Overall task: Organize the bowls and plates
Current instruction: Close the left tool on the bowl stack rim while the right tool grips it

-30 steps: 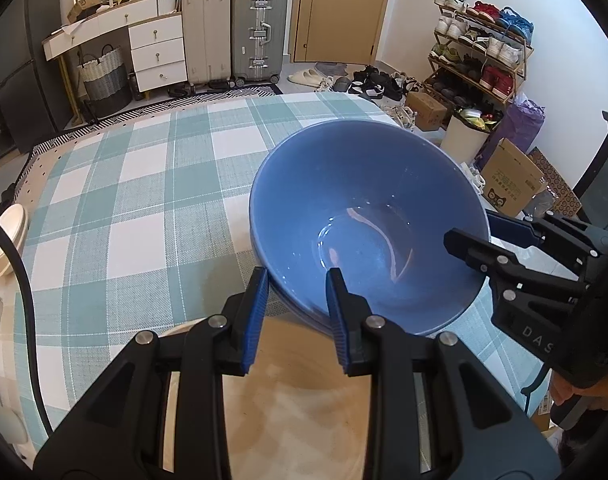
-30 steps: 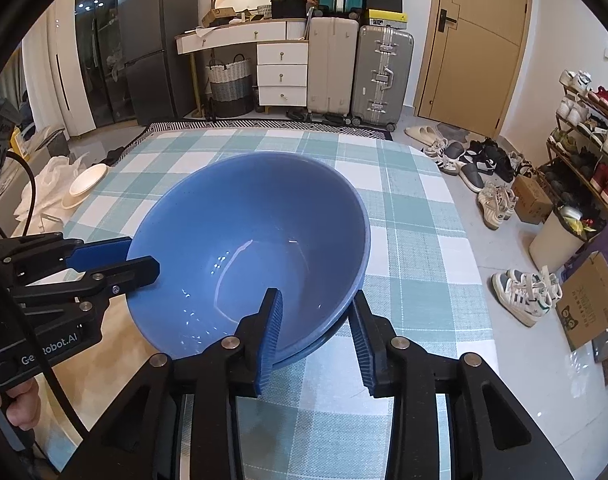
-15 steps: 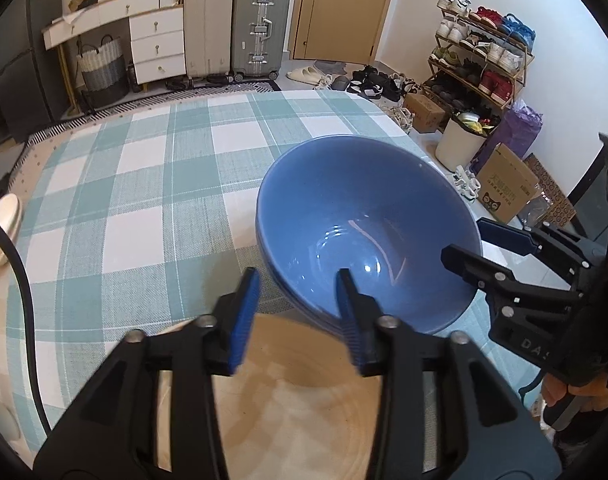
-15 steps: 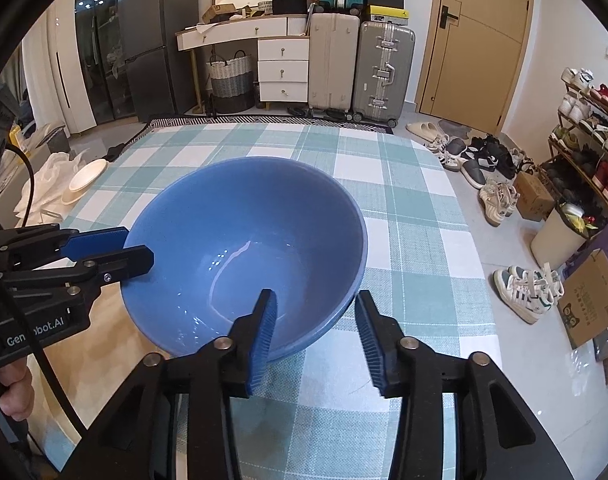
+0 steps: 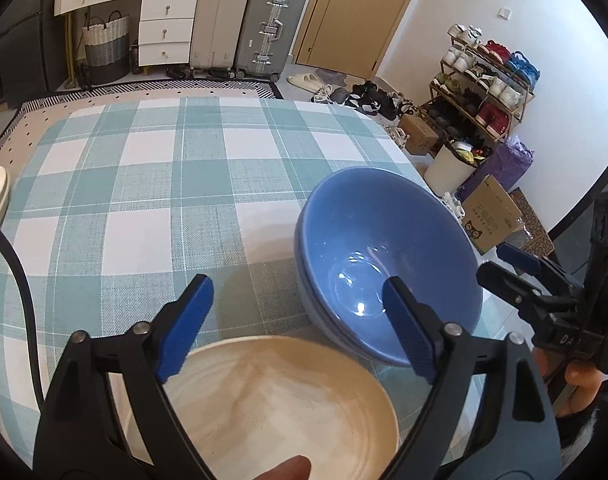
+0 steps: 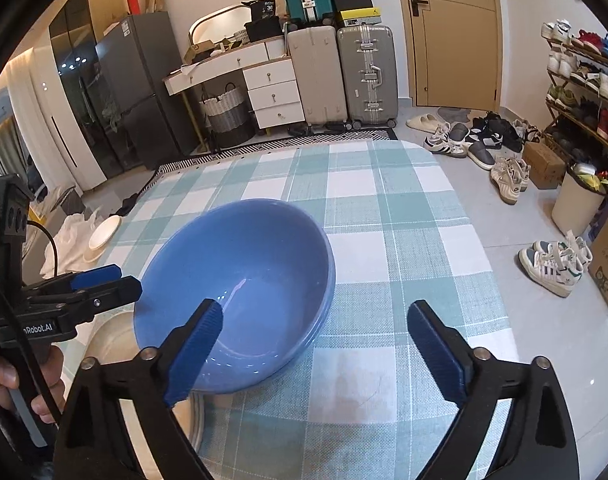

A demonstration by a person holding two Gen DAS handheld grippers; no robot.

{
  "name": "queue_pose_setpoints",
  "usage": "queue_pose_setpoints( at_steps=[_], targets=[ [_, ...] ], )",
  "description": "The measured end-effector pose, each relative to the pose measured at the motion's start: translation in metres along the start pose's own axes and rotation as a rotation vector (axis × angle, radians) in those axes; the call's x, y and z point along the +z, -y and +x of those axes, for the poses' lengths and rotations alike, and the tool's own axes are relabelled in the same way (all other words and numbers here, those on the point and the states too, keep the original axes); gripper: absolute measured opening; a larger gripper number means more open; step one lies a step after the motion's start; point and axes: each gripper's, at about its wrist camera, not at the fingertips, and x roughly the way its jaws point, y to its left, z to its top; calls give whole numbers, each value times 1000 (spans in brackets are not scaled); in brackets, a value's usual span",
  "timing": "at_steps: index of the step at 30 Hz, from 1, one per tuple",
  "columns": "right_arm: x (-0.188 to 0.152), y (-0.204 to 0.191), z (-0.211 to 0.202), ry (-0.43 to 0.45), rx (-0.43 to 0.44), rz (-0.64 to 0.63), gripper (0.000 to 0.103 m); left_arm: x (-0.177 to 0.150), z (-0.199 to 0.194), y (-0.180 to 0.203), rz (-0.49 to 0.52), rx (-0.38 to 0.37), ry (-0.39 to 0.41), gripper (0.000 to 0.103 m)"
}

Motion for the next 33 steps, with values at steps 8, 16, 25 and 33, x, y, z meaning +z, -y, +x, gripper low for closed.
queue_pose_setpoints(
  at_steps=[8, 16, 25, 33],
  targets=[
    [-1, 4, 16, -13, 31, 21, 98, 1, 20, -6, -31, -9, -11, 101],
    [-2, 14, 33, -38, 57, 63, 98, 5, 39, -11, -62, 3, -17, 101],
    [0, 16, 45, -49, 114, 76, 76, 8, 50, -15, -88, -50, -25, 71],
    [-1, 6, 46, -58, 135, 31, 53, 7, 52, -6, -47, -69, -22, 49]
  ],
)
